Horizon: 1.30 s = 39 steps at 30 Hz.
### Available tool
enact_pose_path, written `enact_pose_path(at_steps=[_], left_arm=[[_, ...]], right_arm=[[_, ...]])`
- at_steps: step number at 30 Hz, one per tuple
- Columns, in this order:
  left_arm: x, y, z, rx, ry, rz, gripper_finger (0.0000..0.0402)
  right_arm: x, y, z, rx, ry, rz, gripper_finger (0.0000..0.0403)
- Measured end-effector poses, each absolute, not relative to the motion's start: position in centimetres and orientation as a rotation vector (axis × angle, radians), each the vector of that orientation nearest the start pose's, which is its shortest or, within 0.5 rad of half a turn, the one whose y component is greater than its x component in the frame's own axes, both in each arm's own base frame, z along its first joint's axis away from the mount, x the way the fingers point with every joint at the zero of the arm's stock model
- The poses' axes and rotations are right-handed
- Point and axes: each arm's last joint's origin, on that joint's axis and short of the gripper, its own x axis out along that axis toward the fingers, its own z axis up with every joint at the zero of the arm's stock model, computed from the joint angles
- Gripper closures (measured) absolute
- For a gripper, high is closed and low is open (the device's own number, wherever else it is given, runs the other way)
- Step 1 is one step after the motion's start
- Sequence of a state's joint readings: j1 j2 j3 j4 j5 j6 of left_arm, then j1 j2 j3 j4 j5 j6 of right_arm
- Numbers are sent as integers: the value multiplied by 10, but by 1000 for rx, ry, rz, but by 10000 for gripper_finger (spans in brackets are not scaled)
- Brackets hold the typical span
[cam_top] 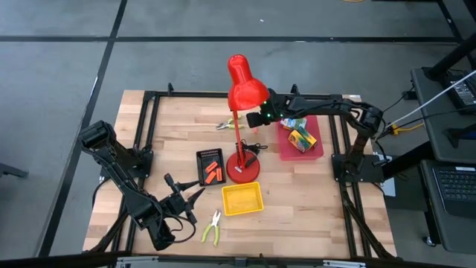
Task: Pick & Place School Supplies
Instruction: Put the orange eraser into the black bin
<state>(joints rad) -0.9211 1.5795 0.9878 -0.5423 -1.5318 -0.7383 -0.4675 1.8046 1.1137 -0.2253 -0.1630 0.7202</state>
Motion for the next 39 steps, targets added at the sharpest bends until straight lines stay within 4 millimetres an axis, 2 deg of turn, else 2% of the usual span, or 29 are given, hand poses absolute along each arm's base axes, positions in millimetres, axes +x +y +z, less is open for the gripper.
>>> enact_pose_path(at_steps=[3,10,16,20,24,29,34,39], left_arm=[[197,-212,218,369,158,618,274],[198,-212,219,368,142,629,274],[198,-212,219,370,133,636,274],[199,-214,221,379,126,642,274],[201,-216,223,405,132,643,274],[202,-218,224,419,137,643,274],[201,-219,224,428,140,639,274],[200,-220,224,430,141,630,274]], right_arm=[[330,-161,174,944,742,-601,340],[324,-152,166,953,865,-637,305],[326,-148,166,929,864,-650,276],[329,-146,157,936,894,-668,269],[337,-143,147,940,931,-651,268],[354,-148,151,921,931,-640,268],[366,-153,150,873,1055,-670,268],[376,-151,140,835,1141,-685,268]])
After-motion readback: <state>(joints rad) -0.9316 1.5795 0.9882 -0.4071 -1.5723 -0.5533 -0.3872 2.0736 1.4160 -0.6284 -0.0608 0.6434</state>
